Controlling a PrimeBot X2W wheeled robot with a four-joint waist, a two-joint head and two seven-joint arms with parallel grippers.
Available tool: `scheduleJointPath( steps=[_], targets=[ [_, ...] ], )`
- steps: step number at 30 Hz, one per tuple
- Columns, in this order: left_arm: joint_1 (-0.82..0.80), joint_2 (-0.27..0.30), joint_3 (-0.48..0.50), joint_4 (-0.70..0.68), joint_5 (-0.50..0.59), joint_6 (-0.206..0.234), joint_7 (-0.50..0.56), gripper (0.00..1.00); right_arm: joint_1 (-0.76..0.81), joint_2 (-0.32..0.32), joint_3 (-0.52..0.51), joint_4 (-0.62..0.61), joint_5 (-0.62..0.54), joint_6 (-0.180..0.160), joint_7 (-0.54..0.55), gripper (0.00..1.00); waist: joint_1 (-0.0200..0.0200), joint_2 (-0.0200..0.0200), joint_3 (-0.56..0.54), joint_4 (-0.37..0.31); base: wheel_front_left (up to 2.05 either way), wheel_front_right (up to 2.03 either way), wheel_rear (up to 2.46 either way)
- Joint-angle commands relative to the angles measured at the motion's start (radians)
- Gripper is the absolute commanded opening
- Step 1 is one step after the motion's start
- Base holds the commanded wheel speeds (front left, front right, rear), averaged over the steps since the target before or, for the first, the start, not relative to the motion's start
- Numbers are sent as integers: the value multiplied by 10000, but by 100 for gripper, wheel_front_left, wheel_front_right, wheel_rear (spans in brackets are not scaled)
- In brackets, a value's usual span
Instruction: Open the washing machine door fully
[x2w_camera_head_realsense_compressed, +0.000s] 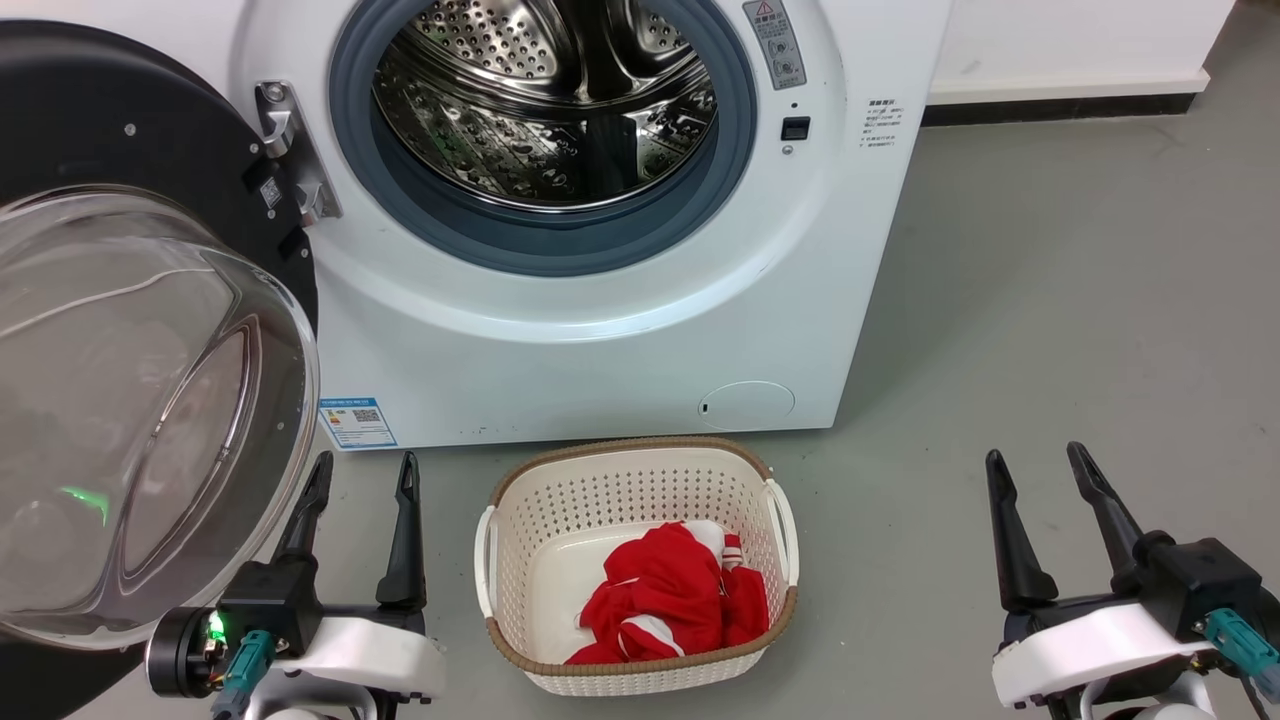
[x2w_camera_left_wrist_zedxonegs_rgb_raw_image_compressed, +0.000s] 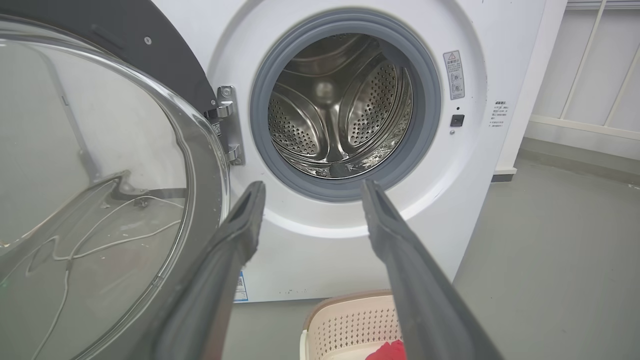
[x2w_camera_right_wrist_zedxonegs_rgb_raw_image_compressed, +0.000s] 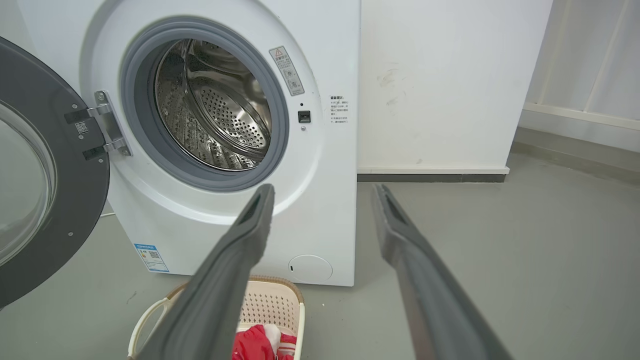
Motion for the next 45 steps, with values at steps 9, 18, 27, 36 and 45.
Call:
scheduleJointPath(
  steps=[9, 18, 27, 36, 45],
  targets=[
    [46, -11, 34, 62, -17, 91, -24, 100, -36, 17, -2, 49, 75, -7, -77, 100, 0, 0, 3, 47, 0, 0, 0],
    [28, -19, 31, 108, -24, 138, -24, 100, -48, 17, 15, 61, 116, -7, -82, 100, 0, 0, 4, 86, 0, 0, 0],
    [-121, -55, 216, 509, -966, 32, 382, 0, 24, -24, 18, 285, 1119, 0, 104, 0, 0, 0, -2, 105, 0, 0, 0],
    [-135, -73, 249, 527, -2800, -72, 756, 0, -165, -120, -19, 521, 2999, -1, 397, 0, 0, 0, -12, 136, 0, 0, 0],
    [-193, -88, 318, 587, -4407, -164, 1110, 0, -294, -175, -58, 699, 4641, -1, 654, 0, 0, 0, -23, 167, 0, 0, 0]
  ],
)
